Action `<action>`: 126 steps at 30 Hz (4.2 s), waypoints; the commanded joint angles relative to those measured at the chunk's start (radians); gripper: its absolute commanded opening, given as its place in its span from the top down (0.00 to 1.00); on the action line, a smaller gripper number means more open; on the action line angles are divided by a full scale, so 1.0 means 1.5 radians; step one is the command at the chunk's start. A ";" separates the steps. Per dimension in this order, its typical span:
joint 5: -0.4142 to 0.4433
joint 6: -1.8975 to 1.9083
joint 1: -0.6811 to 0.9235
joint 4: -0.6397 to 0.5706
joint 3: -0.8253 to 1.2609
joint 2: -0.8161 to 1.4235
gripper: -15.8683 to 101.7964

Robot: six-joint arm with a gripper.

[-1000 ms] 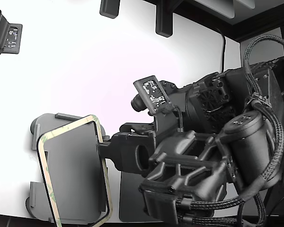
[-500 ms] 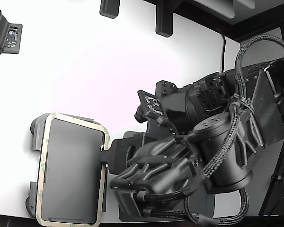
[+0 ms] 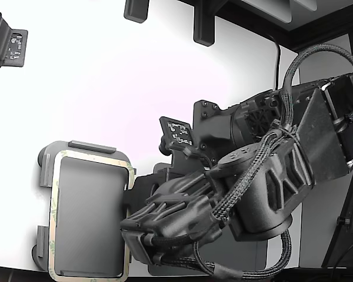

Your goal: Grab top frame and put it into gray box.

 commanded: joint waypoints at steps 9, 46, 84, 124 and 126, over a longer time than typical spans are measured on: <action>-0.013 -0.019 -0.030 0.007 -0.015 0.006 0.97; -0.022 -0.034 -0.048 0.007 0.004 -0.007 0.97; 0.003 -0.065 -0.049 0.003 -0.050 -0.009 0.02; 0.007 -1.363 -0.391 -0.464 0.791 0.951 0.02; 0.004 -1.373 -0.390 -0.459 0.828 0.984 0.02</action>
